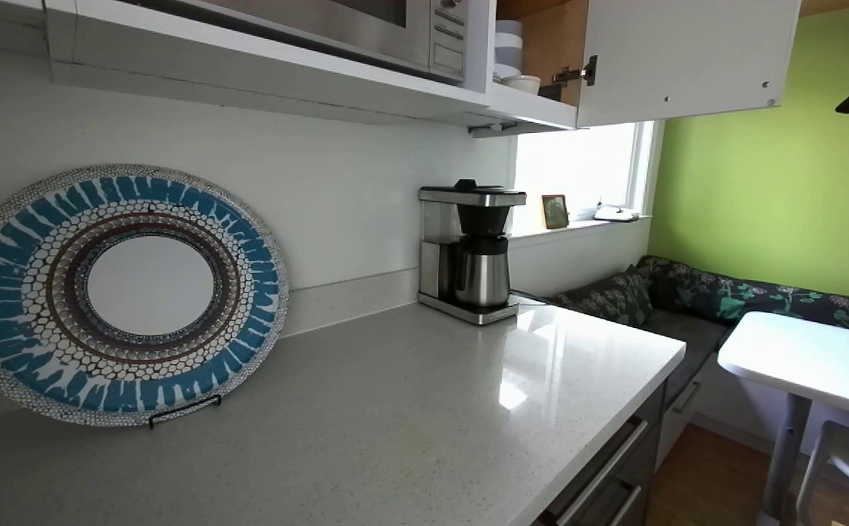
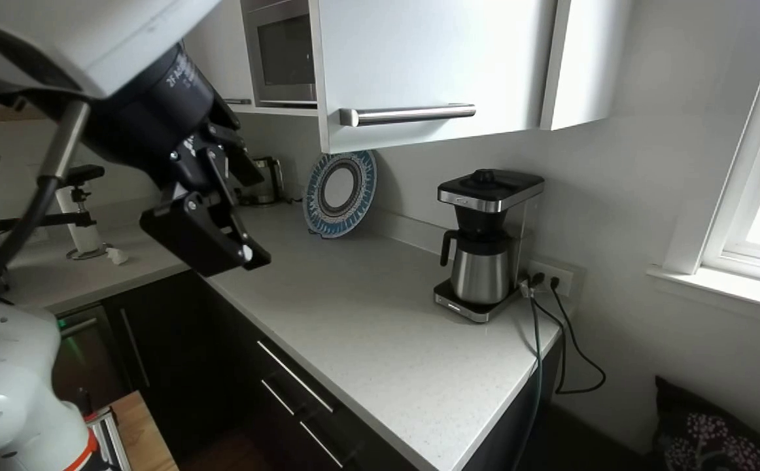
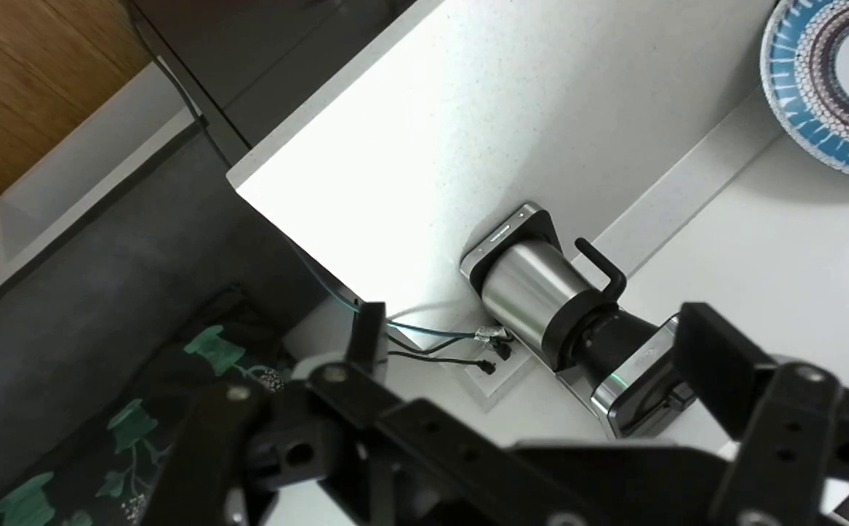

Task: Close the open upper cabinet door.

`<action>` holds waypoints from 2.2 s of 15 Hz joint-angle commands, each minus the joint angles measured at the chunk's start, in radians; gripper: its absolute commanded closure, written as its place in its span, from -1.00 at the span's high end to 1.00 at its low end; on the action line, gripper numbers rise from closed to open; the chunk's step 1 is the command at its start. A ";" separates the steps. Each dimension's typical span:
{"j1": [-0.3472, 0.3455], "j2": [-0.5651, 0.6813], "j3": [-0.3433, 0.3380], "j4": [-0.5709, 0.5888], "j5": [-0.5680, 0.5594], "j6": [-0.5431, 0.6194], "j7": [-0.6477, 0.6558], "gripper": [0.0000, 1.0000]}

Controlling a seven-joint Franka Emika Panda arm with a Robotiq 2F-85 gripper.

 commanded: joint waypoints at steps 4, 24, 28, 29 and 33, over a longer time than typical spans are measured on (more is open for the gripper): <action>0.000 0.036 -0.018 0.030 0.037 0.000 0.017 1.00; 0.102 0.323 -0.248 0.221 0.600 -0.058 0.140 1.00; 0.078 0.377 -0.247 0.238 0.695 -0.082 0.158 1.00; 0.070 0.391 -0.244 0.240 0.714 -0.088 0.164 1.00; 0.030 0.442 -0.226 0.248 0.777 -0.113 0.178 0.43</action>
